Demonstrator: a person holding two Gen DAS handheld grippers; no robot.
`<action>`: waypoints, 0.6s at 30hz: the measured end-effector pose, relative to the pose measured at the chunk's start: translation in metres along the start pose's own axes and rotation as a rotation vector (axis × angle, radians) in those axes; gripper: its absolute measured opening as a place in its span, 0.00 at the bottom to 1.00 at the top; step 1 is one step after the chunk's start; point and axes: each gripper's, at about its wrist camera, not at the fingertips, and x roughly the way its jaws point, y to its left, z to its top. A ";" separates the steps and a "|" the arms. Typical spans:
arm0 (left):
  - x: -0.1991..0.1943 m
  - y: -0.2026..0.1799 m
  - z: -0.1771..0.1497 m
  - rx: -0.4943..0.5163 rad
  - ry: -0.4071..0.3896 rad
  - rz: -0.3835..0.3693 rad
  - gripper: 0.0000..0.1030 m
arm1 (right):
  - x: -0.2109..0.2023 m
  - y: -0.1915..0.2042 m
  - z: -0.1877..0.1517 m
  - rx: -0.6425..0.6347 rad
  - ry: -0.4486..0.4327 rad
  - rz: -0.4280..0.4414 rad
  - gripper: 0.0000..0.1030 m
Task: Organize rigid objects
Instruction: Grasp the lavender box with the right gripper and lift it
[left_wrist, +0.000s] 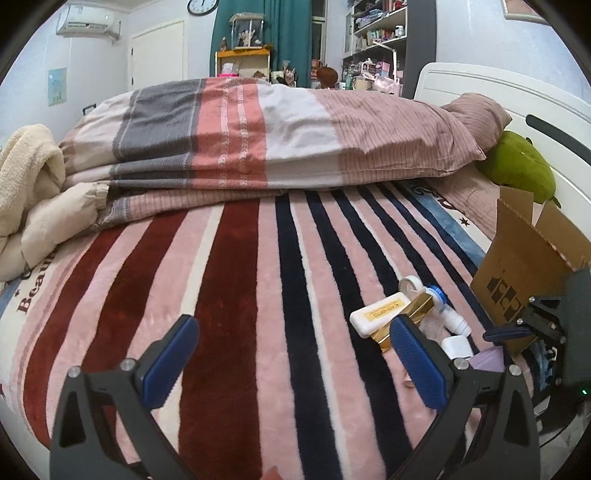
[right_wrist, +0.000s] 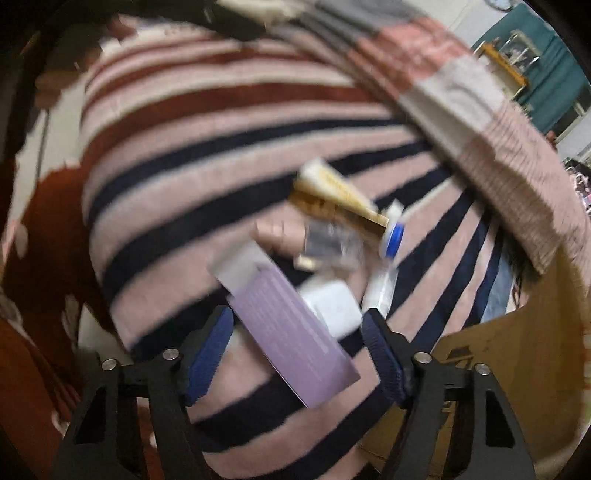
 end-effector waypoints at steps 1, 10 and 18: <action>0.001 -0.001 -0.002 0.014 -0.007 0.007 0.99 | 0.006 -0.001 -0.002 -0.015 0.028 -0.003 0.65; 0.006 -0.001 -0.003 0.020 0.063 -0.147 0.99 | -0.005 -0.011 0.002 0.058 0.031 0.121 0.32; -0.015 -0.015 0.047 -0.016 0.097 -0.518 0.88 | -0.082 -0.032 0.051 0.235 -0.268 0.292 0.32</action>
